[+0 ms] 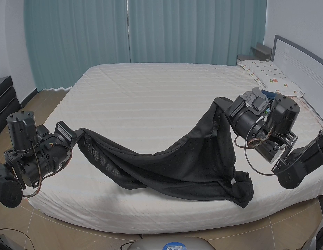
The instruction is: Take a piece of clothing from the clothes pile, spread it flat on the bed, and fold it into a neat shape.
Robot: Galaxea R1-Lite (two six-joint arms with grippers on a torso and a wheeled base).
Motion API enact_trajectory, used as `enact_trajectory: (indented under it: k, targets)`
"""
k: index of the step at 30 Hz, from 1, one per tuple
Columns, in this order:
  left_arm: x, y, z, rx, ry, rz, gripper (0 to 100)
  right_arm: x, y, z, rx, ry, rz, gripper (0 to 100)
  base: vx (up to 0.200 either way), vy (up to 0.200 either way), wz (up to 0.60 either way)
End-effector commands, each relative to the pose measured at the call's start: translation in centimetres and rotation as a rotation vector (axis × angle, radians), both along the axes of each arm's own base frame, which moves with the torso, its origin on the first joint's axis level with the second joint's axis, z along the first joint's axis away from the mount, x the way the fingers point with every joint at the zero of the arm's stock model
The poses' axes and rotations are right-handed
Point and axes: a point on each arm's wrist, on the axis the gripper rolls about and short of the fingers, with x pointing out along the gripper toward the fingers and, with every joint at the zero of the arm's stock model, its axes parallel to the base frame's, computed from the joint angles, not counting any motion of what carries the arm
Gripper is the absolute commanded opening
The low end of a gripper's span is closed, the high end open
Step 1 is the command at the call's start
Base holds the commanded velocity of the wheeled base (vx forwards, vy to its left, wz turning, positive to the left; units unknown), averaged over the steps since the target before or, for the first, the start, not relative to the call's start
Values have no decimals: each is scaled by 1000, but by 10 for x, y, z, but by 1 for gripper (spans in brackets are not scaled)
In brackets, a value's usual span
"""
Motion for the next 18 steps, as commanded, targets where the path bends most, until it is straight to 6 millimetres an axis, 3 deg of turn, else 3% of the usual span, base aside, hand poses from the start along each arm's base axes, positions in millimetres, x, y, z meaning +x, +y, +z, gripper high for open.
enact_trajectory:
  k: [1, 4, 6, 10, 11, 14, 18]
  targets:
    - [-4, -9, 0, 1, 1, -40, 0, -12, -6, 2, -12, 24, 0, 0, -200, 0, 0]
    - [-8, -13, 0, 3, 0, -62, 0, -16, -7, 1, -19, 33, 3, 0, -200, 0, 0]
    - [-17, -19, 3, 18, -15, -100, 0, -34, -5, 1, -26, 41, 32, 0, -200, 0, 0]
    - [-27, -18, 8, 30, -29, -116, 0, -48, -8, 5, -26, 36, 41, 0, -200, 0, 0]
    - [-33, -18, 14, 26, -41, -128, 0, -65, -8, 10, -33, 17, 74, 0, -200, 0, 0]
    - [-44, -20, 25, 25, -47, -157, 0, -89, -8, 21, -44, -26, 119, 0, -200, 0, 0]
    - [-51, -20, 45, 12, -80, -169, 0, -106, -15, 42, -37, -74, 117, 0, -200, 0, 0]
